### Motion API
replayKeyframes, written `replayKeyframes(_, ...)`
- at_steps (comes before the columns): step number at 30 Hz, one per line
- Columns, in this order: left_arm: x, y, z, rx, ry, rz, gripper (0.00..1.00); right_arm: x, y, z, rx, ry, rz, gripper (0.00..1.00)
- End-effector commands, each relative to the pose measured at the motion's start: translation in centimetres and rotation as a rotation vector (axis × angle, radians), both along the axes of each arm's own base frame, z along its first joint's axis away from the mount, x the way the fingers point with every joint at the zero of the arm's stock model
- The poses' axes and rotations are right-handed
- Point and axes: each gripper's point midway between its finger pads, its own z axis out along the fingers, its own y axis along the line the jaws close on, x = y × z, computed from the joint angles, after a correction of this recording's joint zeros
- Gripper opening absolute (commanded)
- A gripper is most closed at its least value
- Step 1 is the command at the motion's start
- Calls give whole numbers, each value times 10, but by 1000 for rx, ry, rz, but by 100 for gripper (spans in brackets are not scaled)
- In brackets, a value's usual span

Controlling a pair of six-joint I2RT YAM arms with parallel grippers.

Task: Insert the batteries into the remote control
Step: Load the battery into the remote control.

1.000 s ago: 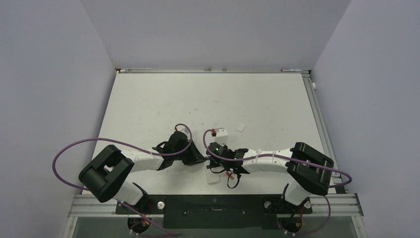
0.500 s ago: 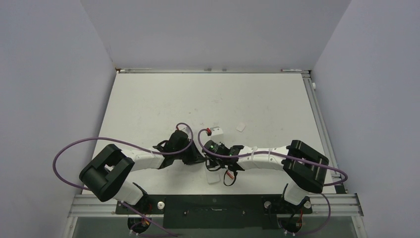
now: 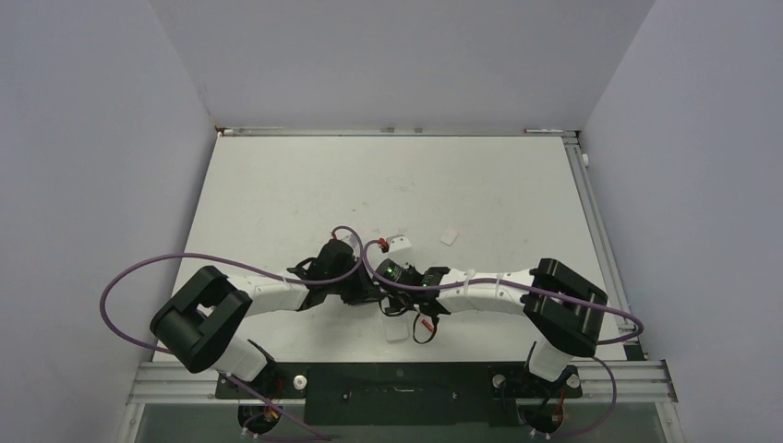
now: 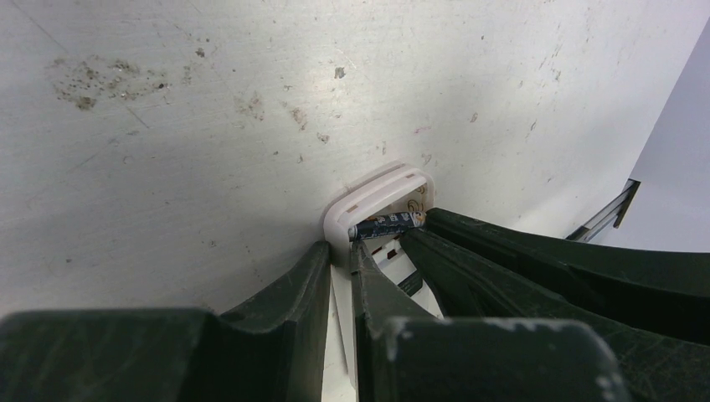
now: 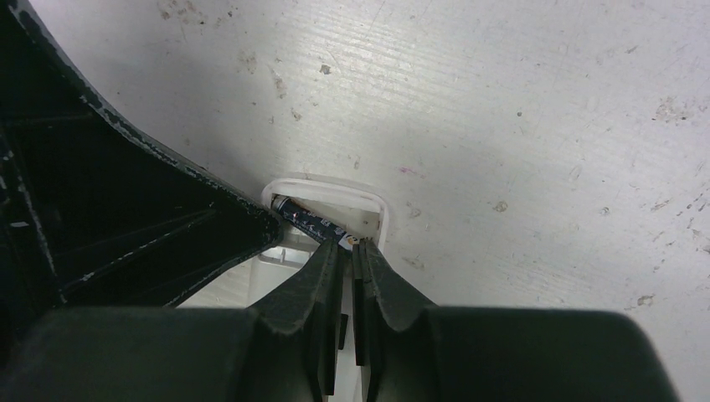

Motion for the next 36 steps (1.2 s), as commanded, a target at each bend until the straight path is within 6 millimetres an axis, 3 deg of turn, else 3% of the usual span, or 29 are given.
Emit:
replayKeyframes(1, 1, 2, -19, 85, -26, -31, 0, -30, 57, -7, 191, 153, 125, 9)
replayKeyframes(36, -2, 0, -18, 124, -58, -57, 0, 15, 61, 25, 195, 64, 91, 8)
